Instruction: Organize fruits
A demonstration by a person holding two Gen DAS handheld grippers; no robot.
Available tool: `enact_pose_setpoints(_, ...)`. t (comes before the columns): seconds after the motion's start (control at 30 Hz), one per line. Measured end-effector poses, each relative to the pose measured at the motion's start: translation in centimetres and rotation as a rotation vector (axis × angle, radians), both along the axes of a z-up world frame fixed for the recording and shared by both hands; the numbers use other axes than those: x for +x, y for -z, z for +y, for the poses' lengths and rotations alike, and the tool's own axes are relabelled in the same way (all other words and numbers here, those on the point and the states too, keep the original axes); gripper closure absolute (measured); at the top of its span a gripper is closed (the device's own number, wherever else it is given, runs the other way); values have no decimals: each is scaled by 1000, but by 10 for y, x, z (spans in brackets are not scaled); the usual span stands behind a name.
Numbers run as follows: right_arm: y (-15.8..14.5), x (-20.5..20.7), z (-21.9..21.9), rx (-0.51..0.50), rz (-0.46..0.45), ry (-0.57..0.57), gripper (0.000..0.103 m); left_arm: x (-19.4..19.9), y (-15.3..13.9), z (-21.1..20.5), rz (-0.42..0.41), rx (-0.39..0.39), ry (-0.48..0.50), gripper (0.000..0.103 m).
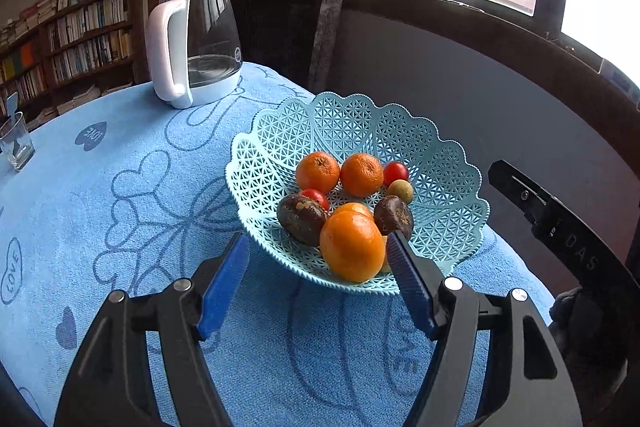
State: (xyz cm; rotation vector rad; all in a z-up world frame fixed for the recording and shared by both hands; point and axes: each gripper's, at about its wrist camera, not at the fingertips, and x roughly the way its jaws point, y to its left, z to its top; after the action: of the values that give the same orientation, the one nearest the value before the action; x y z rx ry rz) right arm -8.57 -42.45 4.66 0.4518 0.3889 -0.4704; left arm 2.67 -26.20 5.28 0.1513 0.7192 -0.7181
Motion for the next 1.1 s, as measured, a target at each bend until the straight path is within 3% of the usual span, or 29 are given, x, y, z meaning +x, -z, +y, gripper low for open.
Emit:
enact_pose_setpoints(0.27, -1, -2, -1, 0, -8, 7, 38, -1, -4, 14, -19, 4, -58, 32)
enact_pose_setpoints(0.5, -1, -3, -2, 4, -11, 11, 37, 11, 9, 5, -34, 95, -113, 32)
enact_pose_setpoints(0.9, 0, -3, 0, -2, -11, 14, 37, 22, 15, -13, -45, 166, -85, 31)
enact_pose_setpoints(1.03, -1, -4, 0, -3, -18, 11, 37, 22, 15, -8, -26, 151, -93, 28)
enact_pose_setpoints(1.1, -1, -5, 0, 1, -20, 2, 28, 20, 12, -3, -23, 140, -104, 25)
